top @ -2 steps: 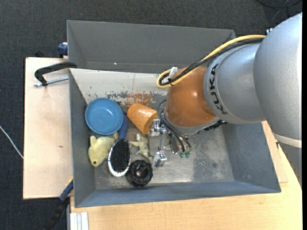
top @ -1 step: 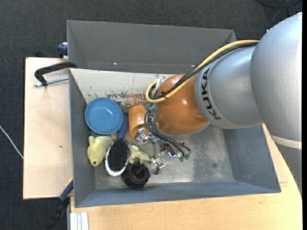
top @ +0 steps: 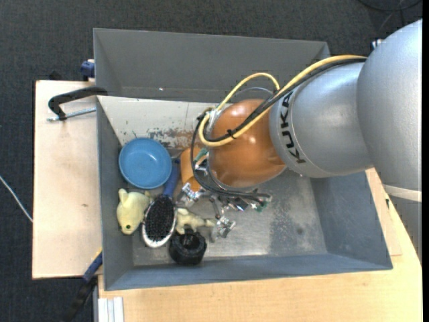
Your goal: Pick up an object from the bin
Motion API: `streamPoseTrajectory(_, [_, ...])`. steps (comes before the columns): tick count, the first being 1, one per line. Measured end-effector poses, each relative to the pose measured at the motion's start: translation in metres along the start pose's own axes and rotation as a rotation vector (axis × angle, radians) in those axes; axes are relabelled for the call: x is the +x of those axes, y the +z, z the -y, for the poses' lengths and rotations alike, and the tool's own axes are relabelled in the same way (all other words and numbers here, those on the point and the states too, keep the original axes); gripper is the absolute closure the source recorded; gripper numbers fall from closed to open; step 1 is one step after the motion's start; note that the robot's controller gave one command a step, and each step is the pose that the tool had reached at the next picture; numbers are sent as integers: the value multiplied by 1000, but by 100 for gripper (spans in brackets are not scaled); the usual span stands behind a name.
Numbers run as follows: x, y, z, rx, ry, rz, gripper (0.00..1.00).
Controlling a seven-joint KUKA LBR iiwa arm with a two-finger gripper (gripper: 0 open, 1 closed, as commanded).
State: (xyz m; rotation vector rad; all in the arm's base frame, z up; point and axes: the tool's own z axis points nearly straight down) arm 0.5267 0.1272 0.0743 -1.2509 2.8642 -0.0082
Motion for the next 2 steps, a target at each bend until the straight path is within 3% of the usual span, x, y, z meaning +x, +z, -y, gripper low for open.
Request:
streamPoseTrajectory(1, [-1, -2, -1, -3, -2, -4, 100])
streamPoseTrajectory(2, [-2, -217, -2, -4, -62, 0, 100])
